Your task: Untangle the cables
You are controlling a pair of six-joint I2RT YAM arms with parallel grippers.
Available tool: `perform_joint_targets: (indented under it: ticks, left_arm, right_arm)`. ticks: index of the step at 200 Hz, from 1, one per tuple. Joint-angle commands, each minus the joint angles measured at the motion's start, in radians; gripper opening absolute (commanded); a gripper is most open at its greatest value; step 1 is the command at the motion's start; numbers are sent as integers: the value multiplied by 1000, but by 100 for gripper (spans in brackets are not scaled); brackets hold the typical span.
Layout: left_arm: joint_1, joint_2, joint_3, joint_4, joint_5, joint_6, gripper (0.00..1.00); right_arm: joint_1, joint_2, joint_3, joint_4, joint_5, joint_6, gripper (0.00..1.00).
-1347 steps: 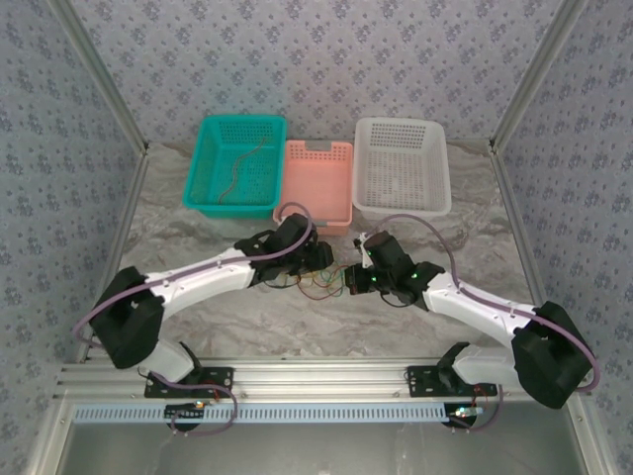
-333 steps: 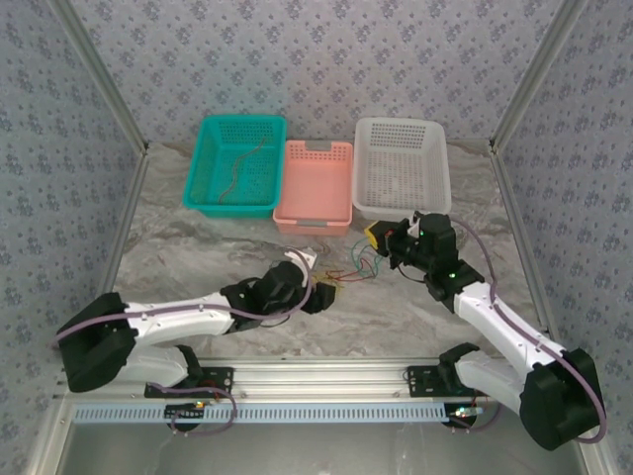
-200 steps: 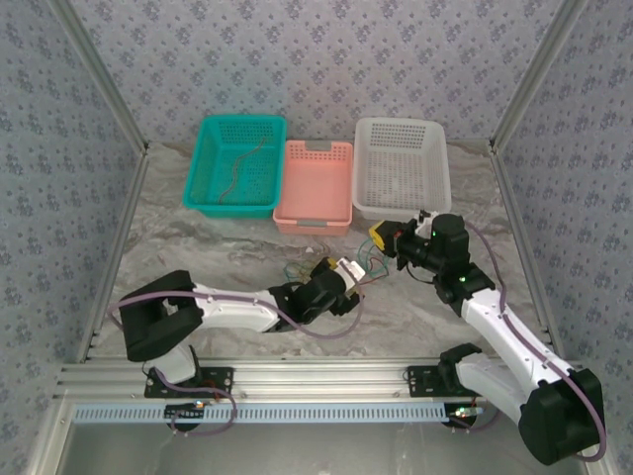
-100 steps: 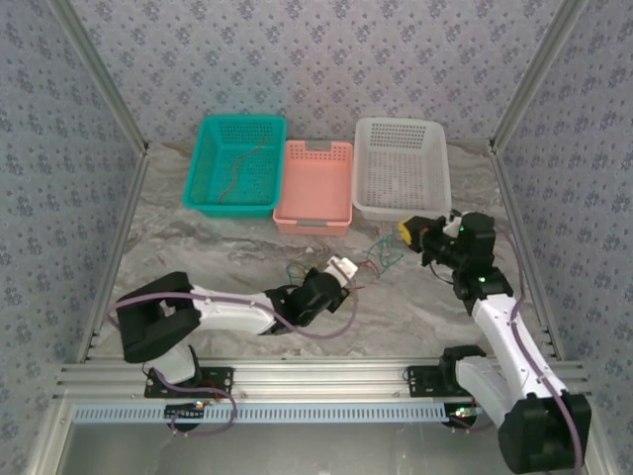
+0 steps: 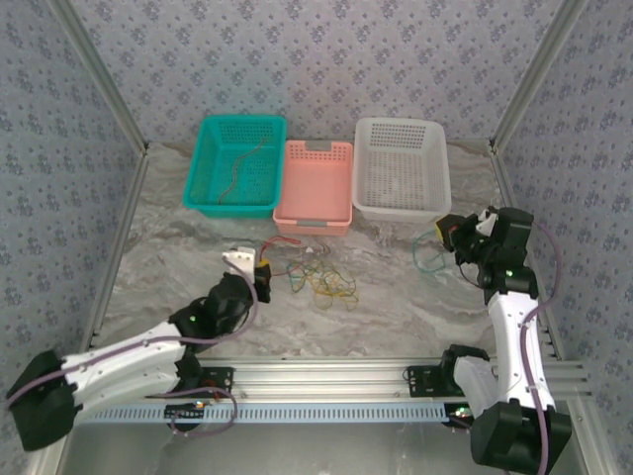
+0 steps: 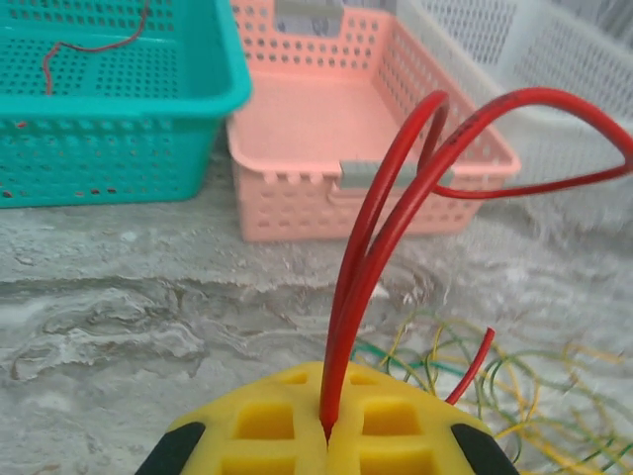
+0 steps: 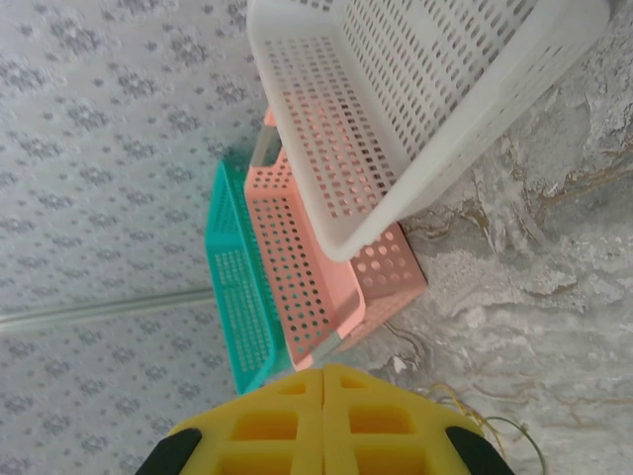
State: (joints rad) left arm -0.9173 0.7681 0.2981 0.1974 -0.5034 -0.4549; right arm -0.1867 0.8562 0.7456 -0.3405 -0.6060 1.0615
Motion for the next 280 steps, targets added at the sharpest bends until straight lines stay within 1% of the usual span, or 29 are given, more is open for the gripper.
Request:
perform_joint_targets:
  ticks: [1,19,40,57,81,105,109,116,121,125,134,139,148,153,156,159,181,199,209,224,242,260,280]
  left_arm:
    - [81,-110,16,-142,86,-64,0]
    - [119,-148,31,-191,150,-74,0]
    - [121,-100,55,-198,188,-86,0]
    - [120,-3,85,-190,214,-105,0]
    - [120,190,153,-171,264,-127,0]
    - [119,349,222,-179,275,-153,0]
    - [118,366,229,-176,276,-155,1]
    - [118,387,236,-173,276,-161,7]
    - [117,397,241,-172,275,-166,16]
    - [117,401,245,-174,277,-168,24]
    - [118,403,259,-193,273,-179,51]
    - [117,397,267,-205,267,-183,60]
    - [112,378,280,-229,256,-188,71]
    - [110,364,288,-241,253,-187,75]
    - [108,355,293,-250,252,-188,82]
    - [107,345,296,-257,251,-186,84]
    - [99,272,336,-294,272,-182,85]
    - [98,233,368,-287,343,-170,81]
    - [98,226,387,-258,418,-160,79]
    - [97,238,408,-185,562,-147,75]
    - [97,272,426,-85,717,-142,74]
    - [96,320,452,-20,830,-117,75]
    - [95,383,488,2,895,-78,76]
  right_arm:
    - [24,14,66,-42,9,-90,0]
    - [63,18,107,-39,2,-113,0]
    - [122,23,152,-14,-3,-122,0]
    - [174,40,187,14,-22,-121,0]
    - [257,65,232,49,-31,-130,0]
    - [341,95,278,46,-25,-159,0]
    - [353,100,281,48,-24,-161,0]
    - [373,104,283,55,-21,-162,0]
    - [384,109,283,64,-23,-163,0]
    - [392,112,282,73,-27,-165,0]
    - [407,120,277,95,-42,-165,0]
    - [413,123,275,105,-50,-165,0]
    - [424,130,268,131,-69,-164,0]
    - [427,134,265,150,-82,-162,0]
    - [430,137,265,160,-93,-160,0]
    - [431,140,262,171,-101,-158,0]
    - [452,164,265,220,-144,-162,0]
    - [476,195,281,238,-181,-176,0]
    - [490,214,285,263,-214,-175,0]
    - [510,249,290,306,-269,-169,0]
    - [529,286,301,325,-309,-171,0]
    - [542,316,301,361,-334,-141,0]
    - [563,332,307,377,-344,-124,0]
